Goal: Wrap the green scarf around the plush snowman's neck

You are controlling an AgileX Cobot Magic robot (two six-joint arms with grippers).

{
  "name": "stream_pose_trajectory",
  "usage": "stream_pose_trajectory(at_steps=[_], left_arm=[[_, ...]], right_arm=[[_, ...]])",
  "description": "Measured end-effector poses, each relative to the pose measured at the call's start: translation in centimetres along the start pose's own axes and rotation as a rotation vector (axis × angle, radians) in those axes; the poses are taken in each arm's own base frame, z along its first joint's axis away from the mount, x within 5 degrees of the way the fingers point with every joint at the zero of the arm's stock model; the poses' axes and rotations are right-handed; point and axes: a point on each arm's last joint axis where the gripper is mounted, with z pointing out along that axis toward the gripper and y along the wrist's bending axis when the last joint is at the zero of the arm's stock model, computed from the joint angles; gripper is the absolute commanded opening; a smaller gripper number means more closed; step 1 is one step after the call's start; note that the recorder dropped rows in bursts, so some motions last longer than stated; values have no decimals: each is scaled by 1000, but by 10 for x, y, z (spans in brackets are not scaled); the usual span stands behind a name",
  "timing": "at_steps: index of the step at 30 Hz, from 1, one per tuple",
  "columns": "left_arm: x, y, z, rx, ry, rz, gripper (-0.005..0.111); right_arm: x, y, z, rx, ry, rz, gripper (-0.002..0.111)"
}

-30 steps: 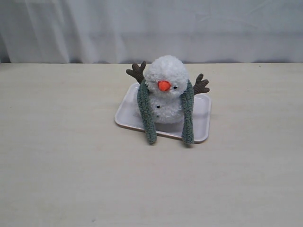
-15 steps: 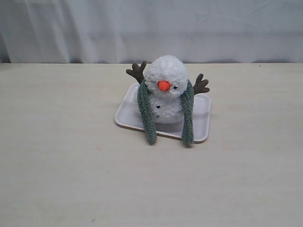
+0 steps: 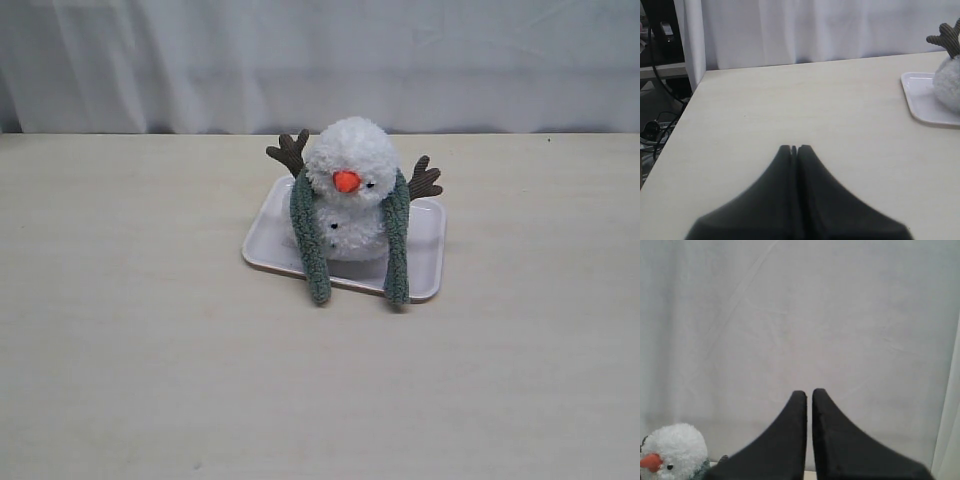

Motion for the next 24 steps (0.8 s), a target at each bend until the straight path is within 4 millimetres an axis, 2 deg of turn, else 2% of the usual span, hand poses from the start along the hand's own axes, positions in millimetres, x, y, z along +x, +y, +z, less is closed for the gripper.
stream_pose_trajectory(at_steps=[13, 24], left_arm=[[0, 0, 0, 0, 0, 0, 0], [0, 0, 0, 0, -2, 0, 0]], right_arm=[[18, -4, -2, 44, 194, 0, 4], [23, -5, -3, 59, 256, 6, 4]])
